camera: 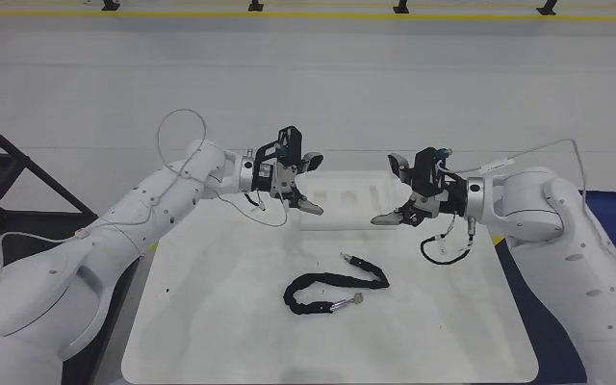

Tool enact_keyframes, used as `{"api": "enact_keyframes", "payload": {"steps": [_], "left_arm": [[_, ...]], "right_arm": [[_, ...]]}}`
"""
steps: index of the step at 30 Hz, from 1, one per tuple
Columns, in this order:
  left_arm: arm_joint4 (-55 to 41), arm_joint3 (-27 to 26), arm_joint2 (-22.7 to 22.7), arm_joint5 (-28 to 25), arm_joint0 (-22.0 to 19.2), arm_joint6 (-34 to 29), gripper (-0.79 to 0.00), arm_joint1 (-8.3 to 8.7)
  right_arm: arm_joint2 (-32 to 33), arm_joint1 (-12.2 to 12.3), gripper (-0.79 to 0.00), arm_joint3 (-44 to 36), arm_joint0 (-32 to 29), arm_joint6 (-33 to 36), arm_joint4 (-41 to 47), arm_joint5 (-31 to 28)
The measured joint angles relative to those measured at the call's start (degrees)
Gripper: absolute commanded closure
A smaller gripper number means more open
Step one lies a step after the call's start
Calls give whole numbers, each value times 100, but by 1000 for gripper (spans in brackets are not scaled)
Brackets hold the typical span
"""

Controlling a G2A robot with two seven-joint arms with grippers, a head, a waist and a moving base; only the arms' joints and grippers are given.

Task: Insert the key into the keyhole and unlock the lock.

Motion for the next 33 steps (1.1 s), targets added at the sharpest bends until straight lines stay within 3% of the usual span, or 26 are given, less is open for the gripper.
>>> {"api": "enact_keyframes", "payload": {"steps": [13, 33], "left_arm": [[-1513, 268, 0, 0, -726, -1299, -785, 135], [-1686, 389, 0, 0, -790, -1493, -784, 141]], "right_arm": [[-915, -277, -785, 1388, 1765, 282, 618, -294], [-991, -290, -785, 1504, 1888, 278, 661, -294]]}}
